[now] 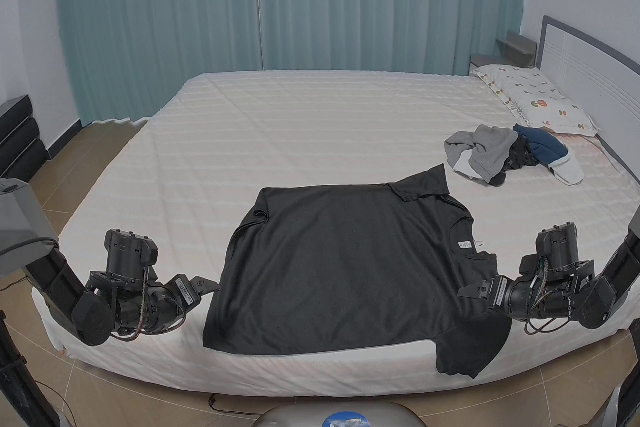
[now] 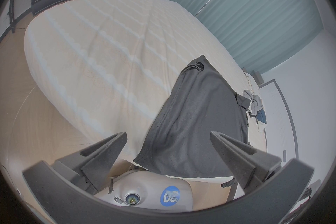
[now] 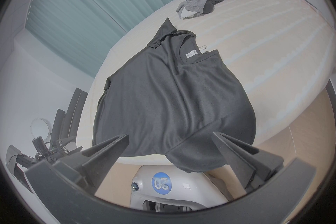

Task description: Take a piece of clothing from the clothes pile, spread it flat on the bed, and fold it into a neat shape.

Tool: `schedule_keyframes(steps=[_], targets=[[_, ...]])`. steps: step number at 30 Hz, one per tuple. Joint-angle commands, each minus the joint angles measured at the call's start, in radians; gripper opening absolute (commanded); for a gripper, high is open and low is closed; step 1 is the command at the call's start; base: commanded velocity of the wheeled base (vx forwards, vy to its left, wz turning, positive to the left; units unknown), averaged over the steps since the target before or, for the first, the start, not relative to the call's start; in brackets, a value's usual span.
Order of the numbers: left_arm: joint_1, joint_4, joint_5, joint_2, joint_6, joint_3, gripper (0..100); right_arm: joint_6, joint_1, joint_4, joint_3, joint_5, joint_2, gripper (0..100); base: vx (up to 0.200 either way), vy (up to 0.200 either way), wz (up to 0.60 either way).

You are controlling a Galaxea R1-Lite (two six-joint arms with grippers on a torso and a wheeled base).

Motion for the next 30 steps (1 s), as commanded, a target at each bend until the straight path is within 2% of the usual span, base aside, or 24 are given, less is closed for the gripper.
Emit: schedule_keyframes(steps=[1, 6, 18, 27, 30], targets=[[-0.003, 0.0, 0.0, 0.002, -0.002, 0.001, 100, 0.0, 0.001, 0.0, 0.0, 0.001, 0.001, 100, 0.0, 0.0, 0.0], [-0.017, -0.002, 0.0, 0.001, -0.047, -0.005, 100, 0.0, 0.002, -0.002, 0.0, 0.001, 0.001, 100, 0.0, 0.0, 0.0], [-0.023, 0.0, -0.001, 0.002, -0.065, -0.014, 100, 0.0, 0.002, -0.002, -0.002, 0.001, 0.003, 100, 0.0, -0.2, 0.0], [-0.023, -0.005, 0.0, -0.001, -0.063, -0.013, 100, 0.0, 0.005, -0.002, 0.0, 0.001, 0.003, 100, 0.0, 0.0, 0.0], [-0.023, -0.011, 0.0, -0.006, -0.065, -0.016, 100, 0.0, 0.007, -0.002, 0.001, 0.001, 0.003, 100, 0.2, 0.0, 0.0]])
